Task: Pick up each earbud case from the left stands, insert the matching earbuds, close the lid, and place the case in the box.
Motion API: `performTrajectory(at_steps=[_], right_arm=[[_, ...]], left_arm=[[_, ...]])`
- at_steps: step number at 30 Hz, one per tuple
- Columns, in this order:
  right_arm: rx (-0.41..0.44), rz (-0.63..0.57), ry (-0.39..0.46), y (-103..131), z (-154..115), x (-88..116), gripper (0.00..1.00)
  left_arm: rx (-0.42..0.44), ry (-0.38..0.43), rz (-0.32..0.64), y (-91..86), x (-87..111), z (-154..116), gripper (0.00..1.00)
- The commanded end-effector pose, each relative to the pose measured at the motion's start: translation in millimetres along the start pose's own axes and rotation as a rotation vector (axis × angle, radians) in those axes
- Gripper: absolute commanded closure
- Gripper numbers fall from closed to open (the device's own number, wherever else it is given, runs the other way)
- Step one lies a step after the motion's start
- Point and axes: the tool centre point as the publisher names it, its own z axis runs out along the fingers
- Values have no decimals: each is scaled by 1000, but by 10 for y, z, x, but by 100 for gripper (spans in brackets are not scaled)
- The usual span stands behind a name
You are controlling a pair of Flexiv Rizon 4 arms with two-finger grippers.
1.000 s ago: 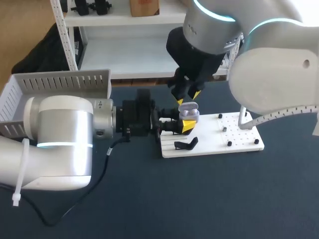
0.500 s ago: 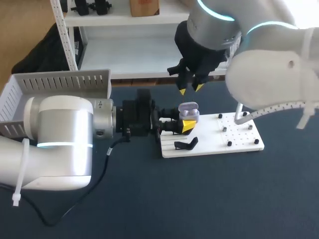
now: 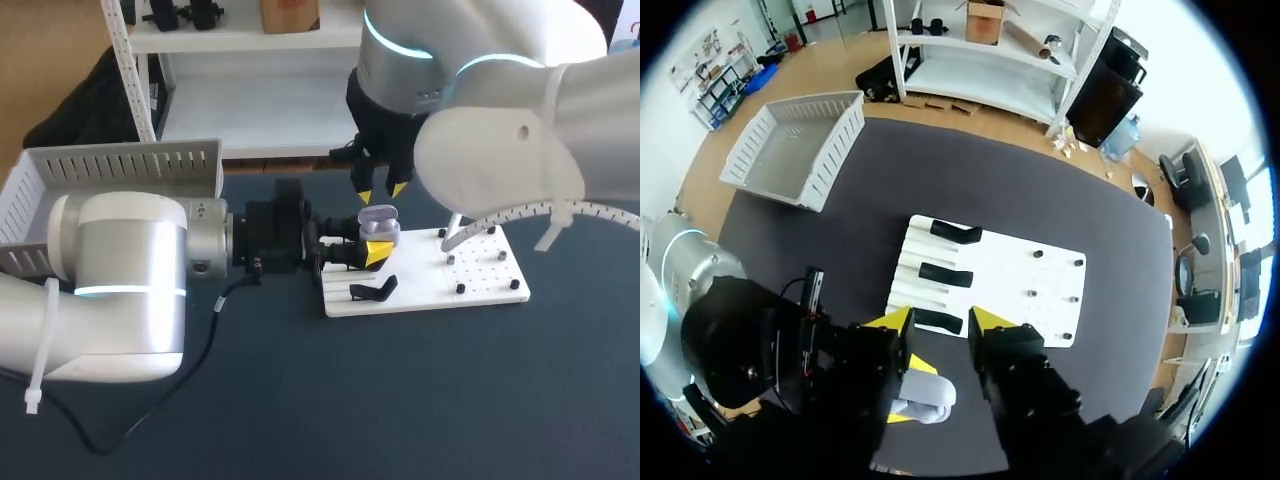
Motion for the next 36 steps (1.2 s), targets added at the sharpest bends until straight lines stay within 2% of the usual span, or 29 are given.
performTrajectory(at_steps=[1,10,24,34,36], right_arm=[[7,9,8,-25,7,54,64],[10,39,-4,-62,-63,169,64],[-2,44,-29,11,-204,361,64],[-15,26,-63,-19,-317,382,62],[-42,3,-69,-40,-346,372,62]], left_arm=[[-3,-5,2,-2,16,8,100],[-3,-5,2,-2,16,8,100],[-3,-5,2,-2,16,8,100],[-3,-5,2,-2,16,8,100],[-3,-5,2,-2,16,8,100]])
